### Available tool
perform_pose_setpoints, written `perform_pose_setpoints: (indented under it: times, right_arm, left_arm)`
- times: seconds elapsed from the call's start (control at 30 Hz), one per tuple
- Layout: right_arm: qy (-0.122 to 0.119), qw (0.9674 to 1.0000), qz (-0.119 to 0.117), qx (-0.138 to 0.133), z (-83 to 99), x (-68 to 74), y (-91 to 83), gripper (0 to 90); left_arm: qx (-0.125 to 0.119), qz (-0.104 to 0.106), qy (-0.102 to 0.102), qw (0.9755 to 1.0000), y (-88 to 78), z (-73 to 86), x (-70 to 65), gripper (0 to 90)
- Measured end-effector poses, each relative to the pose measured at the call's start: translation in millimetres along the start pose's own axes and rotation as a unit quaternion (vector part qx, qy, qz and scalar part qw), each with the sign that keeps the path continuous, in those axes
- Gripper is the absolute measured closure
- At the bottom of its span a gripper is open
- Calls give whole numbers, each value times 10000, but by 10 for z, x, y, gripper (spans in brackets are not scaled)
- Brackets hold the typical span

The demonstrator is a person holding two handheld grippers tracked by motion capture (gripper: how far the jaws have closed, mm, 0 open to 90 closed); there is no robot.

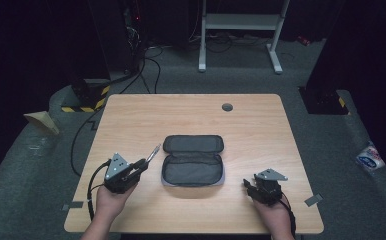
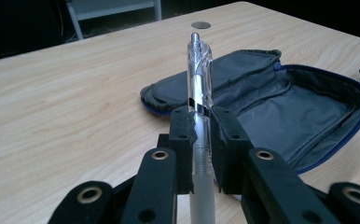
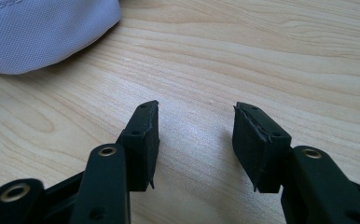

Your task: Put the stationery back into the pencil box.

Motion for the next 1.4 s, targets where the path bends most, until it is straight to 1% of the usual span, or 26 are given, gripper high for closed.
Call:
perform_pose_setpoints:
  times: [0.13,0.27,0.43,0.53,0.7,0.8,0.87,1.13,1.4]
  right_arm:
    - [3,10000,3,-1,0,-1,1,502]
    - [6,10000,4,-1,0,-1,1,500]
    - [6,10000,6,0,0,-1,1,501]
    - [6,10000,6,0,0,-1,1,500]
    - [6,10000,5,-2,-1,-1,1,501]
    - [7,10000,5,-2,0,-1,1,500]
    - [6,10000,5,-2,-1,-1,1,501]
    - [17,10000,12,-1,5,6,-5,497]
    - [7,10000,6,0,7,4,-7,491]
  left_arm:
    - [-13,59,24,10000,26,-60,-34,791]
    - [6,111,117,9999,84,-100,-96,791]
    - [-2,154,177,9997,140,-158,-162,791]
    - [-2,175,266,9995,170,-202,-199,790]
    - [-36,290,258,9992,222,-275,-247,790]
    - [14,337,322,9989,269,-304,-273,790]
    - [62,392,328,9987,304,-319,-289,790]
    - [98,598,419,9973,444,-382,-356,790]
    - [117,688,583,9959,545,-464,-431,791]
Point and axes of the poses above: each handheld gripper's, and its own axes: y roughly forward along the jaws, z roughly out of its underside, x roughly to its left, the point moved 6 cm from there along y, roughly forward along the jaws, and after that the axes turned 4 degrees about -z, right-handed, at the moved point
